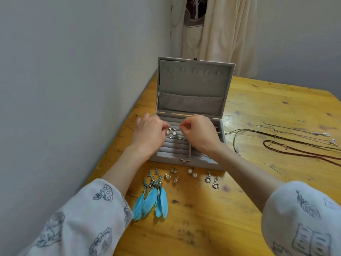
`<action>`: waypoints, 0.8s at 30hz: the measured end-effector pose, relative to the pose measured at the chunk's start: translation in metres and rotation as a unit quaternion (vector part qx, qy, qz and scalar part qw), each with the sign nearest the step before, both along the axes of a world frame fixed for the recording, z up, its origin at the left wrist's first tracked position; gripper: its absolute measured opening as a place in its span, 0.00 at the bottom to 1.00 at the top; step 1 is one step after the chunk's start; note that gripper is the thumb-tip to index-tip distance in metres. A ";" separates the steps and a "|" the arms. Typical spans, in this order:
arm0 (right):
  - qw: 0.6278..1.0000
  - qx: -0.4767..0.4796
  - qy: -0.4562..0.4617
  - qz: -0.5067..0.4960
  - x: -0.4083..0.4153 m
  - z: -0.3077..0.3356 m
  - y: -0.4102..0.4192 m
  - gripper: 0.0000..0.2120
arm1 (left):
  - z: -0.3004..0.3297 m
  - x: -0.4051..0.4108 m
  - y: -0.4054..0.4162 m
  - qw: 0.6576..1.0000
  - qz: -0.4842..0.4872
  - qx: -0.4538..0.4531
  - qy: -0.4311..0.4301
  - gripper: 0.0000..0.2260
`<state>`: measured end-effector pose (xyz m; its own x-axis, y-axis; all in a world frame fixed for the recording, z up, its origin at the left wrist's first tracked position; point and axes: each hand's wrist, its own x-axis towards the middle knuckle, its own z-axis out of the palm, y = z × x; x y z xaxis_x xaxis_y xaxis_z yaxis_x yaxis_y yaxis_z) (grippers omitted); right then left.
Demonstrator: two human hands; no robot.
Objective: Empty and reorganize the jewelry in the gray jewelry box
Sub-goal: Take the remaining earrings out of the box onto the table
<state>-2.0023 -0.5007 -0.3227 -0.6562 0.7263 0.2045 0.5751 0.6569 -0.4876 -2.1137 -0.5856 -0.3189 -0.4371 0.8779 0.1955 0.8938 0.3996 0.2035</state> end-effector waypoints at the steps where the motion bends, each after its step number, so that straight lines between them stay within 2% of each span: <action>1: 1.000 -0.003 -0.006 -0.002 -0.005 -0.001 0.004 0.10 | -0.002 -0.001 0.005 1.000 0.003 -0.003 0.003 0.13; 6: 0.999 -0.010 -0.035 0.018 -0.021 -0.009 0.014 0.10 | -0.011 -0.007 0.018 1.000 0.022 0.000 0.015 0.12; 13: 0.999 0.001 -0.024 0.044 -0.020 -0.015 0.013 0.09 | -0.014 -0.011 0.017 1.000 -0.005 0.022 0.014 0.11; 18: 0.998 -0.054 -0.012 0.039 -0.018 -0.011 0.012 0.05 | -0.010 -0.009 0.018 0.996 0.013 0.051 -0.071 0.08; 24: 0.984 -0.155 0.088 0.018 0.013 0.004 -0.001 0.02 | 0.006 0.006 -0.004 0.973 -0.015 0.110 -0.201 0.03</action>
<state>-1.9893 -0.5021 -0.3185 -0.6573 0.7482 0.0900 0.4431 0.4803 -0.7569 -2.1076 -0.5894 -0.3127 -0.4923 0.8476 0.1981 0.7343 0.2822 0.6173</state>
